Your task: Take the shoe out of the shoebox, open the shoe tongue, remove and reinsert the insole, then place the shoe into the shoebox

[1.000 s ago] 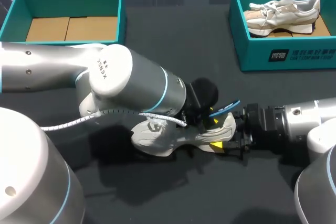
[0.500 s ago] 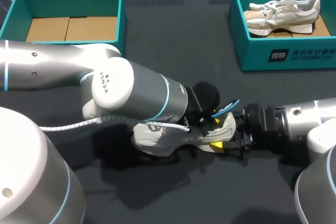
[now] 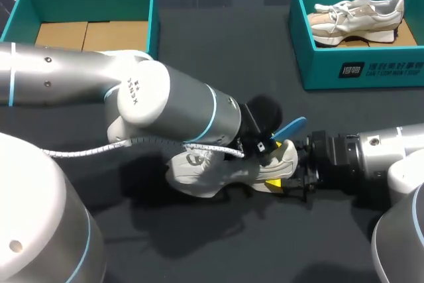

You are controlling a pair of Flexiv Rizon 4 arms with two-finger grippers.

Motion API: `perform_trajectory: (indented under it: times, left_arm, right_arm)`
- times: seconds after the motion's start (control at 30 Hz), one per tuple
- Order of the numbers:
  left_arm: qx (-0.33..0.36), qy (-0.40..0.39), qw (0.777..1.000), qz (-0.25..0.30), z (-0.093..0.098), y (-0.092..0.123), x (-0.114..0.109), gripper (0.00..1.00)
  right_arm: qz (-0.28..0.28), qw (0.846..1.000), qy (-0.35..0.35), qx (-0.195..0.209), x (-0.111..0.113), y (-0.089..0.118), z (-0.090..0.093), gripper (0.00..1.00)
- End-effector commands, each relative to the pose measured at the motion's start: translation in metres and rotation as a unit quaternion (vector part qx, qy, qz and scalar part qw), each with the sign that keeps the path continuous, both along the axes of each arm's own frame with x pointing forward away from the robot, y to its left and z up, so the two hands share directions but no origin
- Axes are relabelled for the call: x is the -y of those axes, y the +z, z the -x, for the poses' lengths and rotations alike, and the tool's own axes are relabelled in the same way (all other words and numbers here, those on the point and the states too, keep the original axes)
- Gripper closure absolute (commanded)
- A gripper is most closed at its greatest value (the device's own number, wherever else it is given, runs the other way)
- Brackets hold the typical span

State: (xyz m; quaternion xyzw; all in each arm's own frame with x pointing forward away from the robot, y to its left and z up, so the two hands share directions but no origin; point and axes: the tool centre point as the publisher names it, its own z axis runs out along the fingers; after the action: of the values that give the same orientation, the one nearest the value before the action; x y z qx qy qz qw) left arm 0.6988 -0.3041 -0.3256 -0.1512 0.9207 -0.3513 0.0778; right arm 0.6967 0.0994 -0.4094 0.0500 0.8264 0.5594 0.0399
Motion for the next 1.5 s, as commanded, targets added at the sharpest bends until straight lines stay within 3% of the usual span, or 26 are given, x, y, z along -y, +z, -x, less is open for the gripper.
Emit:
perform_trajectory:
  times: [0.03, 0.47, 1.03, 1.2, 1.37, 1.47, 1.5]
  left_arm:
    - [-0.032, -0.014, 0.999, -0.018, 0.0, 0.024, 0.003, 1.0]
    - [-0.135, -0.101, 0.985, -0.047, 0.014, 0.098, 0.007, 1.0]
    - [-0.135, -0.101, 0.985, -0.047, 0.014, 0.098, 0.007, 1.0]
    - [-0.179, -0.095, 0.978, 0.057, 0.019, 0.149, -0.016, 1.0]
    - [-0.197, -0.106, 0.968, 0.117, 0.024, 0.191, -0.037, 1.0]
    - [-0.223, -0.092, 0.957, 0.157, 0.025, 0.223, -0.063, 1.0]
    - [-0.223, -0.092, 0.957, 0.157, 0.025, 0.223, -0.063, 1.0]
  right_arm:
    - [0.002, 1.0, -0.001, 0.0, -0.001, 0.001, 0.002, 1.0]
    - [0.002, 1.0, -0.001, 0.0, -0.001, 0.001, 0.002, 1.0]
    - [0.002, 1.0, -0.001, 0.0, -0.001, 0.001, 0.002, 1.0]
    - [0.002, 1.0, -0.001, 0.0, -0.001, 0.001, 0.002, 1.0]
    - [0.002, 1.0, -0.001, 0.0, -0.001, 0.001, 0.002, 1.0]
    - [0.002, 1.0, -0.001, 0.0, -0.001, 0.001, 0.002, 1.0]
    - [0.002, 1.0, -0.001, 0.0, -0.001, 0.001, 0.002, 1.0]
